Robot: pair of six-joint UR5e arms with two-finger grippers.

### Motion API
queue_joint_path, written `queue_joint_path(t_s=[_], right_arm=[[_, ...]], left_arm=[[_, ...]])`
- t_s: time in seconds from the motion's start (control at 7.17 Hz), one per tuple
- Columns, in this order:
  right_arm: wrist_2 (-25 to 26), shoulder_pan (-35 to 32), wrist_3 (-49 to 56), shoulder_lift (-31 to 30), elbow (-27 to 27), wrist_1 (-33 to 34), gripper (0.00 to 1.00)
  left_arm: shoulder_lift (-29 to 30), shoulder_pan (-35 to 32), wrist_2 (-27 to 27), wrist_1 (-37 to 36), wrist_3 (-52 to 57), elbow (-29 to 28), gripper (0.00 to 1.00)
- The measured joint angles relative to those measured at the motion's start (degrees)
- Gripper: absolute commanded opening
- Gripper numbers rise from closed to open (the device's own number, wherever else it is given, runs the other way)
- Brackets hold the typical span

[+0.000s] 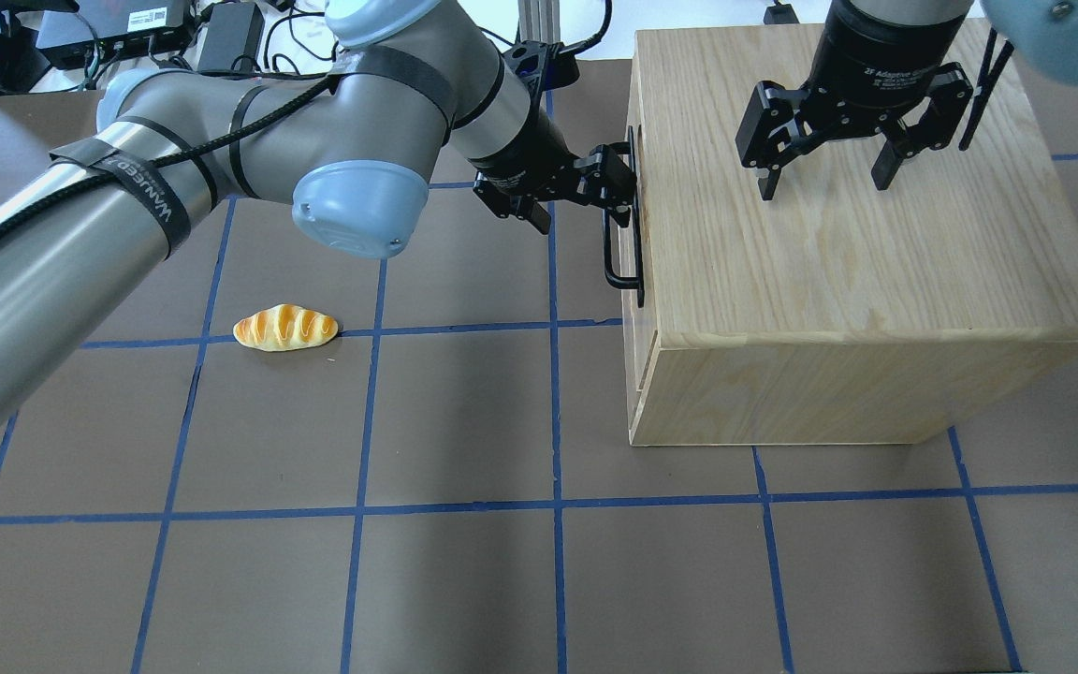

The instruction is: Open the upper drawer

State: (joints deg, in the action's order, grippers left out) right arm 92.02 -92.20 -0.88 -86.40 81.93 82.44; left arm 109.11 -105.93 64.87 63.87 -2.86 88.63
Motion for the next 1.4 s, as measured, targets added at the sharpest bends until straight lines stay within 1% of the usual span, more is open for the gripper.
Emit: queue_joint_path(t_s=[0.28,0.56,1.12,1.4], right_arm=[[0.0,0.0,0.0,0.0,0.01,0.0,1.0],[0.0,0.0,0.0,0.0,-0.01,0.0,1.0],[0.0,0.0,0.0,0.0,0.02,0.0,1.0],[0.0,0.0,0.0,0.0,0.06,0.0,1.0]], left_arm=[[-0.32,2.67,0.44,1.46,2.31,0.37,1.0],[-1.39,6.39,2.73,2.79,3.72,1.78,1.0],[-4.01,13.97,7.57,11.48,7.22,1.7,1.0],[-5.86,17.57,9.21,14.31,9.13,1.56,1.0]])
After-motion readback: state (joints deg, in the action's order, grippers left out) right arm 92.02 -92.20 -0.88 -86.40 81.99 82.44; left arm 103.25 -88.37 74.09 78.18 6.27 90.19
